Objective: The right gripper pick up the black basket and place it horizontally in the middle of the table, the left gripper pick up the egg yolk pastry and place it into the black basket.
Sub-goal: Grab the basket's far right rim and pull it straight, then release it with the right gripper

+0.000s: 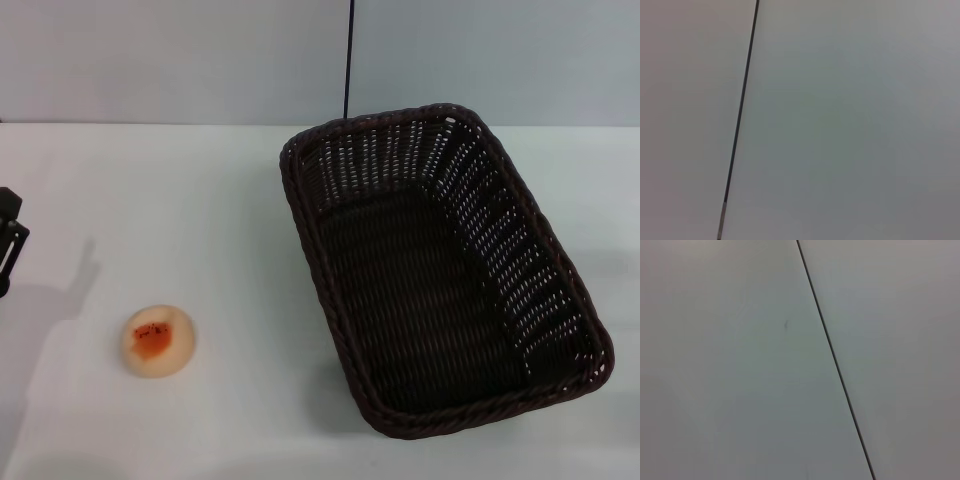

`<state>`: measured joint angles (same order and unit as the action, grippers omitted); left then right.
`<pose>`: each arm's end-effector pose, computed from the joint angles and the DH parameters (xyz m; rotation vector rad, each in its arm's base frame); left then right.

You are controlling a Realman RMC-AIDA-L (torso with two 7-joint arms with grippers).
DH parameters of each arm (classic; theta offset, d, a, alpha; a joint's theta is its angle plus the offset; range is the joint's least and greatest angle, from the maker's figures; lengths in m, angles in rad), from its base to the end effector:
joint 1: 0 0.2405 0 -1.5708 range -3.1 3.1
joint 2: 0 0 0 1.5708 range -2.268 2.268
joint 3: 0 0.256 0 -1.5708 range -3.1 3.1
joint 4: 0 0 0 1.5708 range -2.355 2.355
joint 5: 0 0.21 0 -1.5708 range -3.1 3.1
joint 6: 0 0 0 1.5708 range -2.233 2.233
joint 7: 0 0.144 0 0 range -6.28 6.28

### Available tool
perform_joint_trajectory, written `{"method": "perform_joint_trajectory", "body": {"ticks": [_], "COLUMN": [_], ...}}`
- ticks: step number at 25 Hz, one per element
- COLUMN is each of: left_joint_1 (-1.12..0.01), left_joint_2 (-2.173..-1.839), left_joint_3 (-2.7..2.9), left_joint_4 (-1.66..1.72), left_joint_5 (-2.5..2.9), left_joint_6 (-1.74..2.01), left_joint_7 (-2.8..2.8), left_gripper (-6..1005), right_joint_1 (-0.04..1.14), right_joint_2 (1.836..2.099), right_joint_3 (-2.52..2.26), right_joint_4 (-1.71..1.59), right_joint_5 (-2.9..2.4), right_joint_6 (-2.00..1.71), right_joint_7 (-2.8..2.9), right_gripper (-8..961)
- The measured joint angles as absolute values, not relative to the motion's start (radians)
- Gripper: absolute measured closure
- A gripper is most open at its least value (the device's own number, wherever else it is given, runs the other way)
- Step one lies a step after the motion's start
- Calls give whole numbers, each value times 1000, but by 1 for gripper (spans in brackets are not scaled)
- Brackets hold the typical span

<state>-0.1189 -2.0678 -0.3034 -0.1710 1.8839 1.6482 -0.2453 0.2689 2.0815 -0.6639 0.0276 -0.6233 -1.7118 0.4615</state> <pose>-0.3540 0.1969 -0.0005 -1.4838 -0.5192 -0.9013 0.3589 0.2375 0.0523 -1.2438 0.4847 1.0373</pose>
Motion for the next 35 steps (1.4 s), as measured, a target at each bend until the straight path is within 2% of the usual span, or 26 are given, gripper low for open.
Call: {"method": "perform_joint_trajectory", "body": {"ticks": [10, 18, 21, 22, 26, 28, 31, 32, 35], "left_joint_1": [-102, -128, -145, -157, -172, -194, -202, -209, -212], "left_joint_2": [-2068, -2065, -2064, -2064, -2064, -2064, -2064, -2064, -2065], "left_joint_3": [-294, -308, -311, -312, -313, -314, -314, -314, -314], "left_joint_4": [-171, -144, -128, -117, -104, -91, -91, -90, -90], "left_joint_5": [1885, 1878, 1877, 1877, 1877, 1876, 1876, 1877, 1878], "left_joint_6": [1676, 1679, 1678, 1669, 1658, 1642, 1633, 1623, 1612], "left_joint_7": [-247, -248, -254, -256, -256, -260, -260, -257, -254], "left_gripper": [158, 158, 158, 159, 159, 159, 159, 159, 159], "right_joint_1": [265, 220, 170, 129, 89, 63, 64, 79, 108], "right_joint_2": [2081, 2071, 2069, 2071, 2071, 2069, 2070, 2071, 2072], "right_joint_3": [-664, -664, -664, -661, -654, -647, -644, -639, -638], "right_joint_4": [28, -43, -159, -288, -468, -772, -848, -1012, -1148], "right_joint_5": [-627, -657, -721, -793, -924, -1212, -1294, -1468, -1625], "right_joint_6": [-1712, -1701, -1672, -1631, -1572, -1511, -1505, -1509, -1535], "right_joint_7": [474, 479, 544, 656, 863, 1261, 1354, 1574, 1751], "right_gripper": [155, 160, 162, 163, 165, 167, 169, 169, 171]}}
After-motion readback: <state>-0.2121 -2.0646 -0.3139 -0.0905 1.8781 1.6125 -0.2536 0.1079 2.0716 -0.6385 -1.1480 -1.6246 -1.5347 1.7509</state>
